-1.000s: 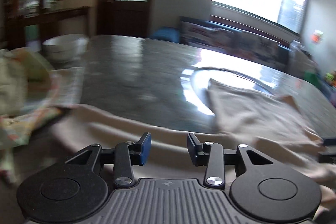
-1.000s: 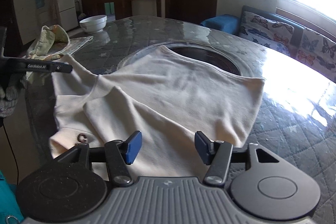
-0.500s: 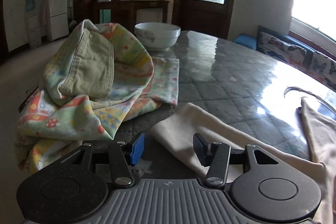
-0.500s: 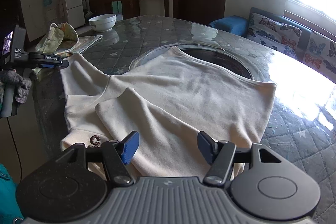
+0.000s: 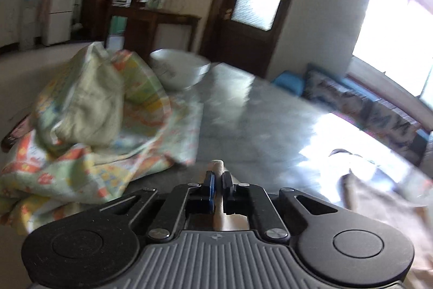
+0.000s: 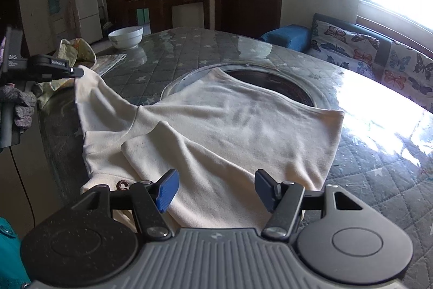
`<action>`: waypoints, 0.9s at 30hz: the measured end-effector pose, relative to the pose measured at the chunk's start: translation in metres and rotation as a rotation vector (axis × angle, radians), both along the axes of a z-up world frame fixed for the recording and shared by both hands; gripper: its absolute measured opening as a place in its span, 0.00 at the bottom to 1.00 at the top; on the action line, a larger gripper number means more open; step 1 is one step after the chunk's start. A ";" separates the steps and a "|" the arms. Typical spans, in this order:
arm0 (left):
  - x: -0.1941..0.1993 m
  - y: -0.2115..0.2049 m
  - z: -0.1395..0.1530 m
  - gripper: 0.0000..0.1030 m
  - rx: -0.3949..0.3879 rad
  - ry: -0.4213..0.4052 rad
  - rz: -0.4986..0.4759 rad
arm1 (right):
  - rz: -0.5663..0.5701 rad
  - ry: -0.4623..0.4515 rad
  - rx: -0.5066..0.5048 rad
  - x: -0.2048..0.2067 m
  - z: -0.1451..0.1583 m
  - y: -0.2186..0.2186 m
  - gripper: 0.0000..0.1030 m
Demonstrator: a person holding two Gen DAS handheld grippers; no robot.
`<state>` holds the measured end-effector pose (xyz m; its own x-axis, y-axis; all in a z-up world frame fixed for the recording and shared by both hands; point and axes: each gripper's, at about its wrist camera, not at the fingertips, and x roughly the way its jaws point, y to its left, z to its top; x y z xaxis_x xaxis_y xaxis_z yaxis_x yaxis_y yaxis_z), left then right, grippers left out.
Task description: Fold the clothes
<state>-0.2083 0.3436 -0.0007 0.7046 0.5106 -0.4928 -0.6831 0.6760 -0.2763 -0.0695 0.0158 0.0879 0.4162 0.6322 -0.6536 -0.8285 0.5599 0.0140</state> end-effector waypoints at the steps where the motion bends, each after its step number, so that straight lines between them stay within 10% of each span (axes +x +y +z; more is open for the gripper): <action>1: 0.001 -0.005 0.006 0.06 0.000 -0.020 -0.023 | -0.005 -0.003 0.005 0.000 0.001 -0.002 0.62; 13: 0.048 -0.095 0.051 0.06 -0.012 -0.143 -0.397 | -0.107 -0.019 0.074 -0.001 0.009 -0.041 0.62; 27: 0.109 -0.200 0.033 0.06 -0.044 -0.061 -0.747 | -0.246 0.017 0.142 0.003 -0.006 -0.101 0.62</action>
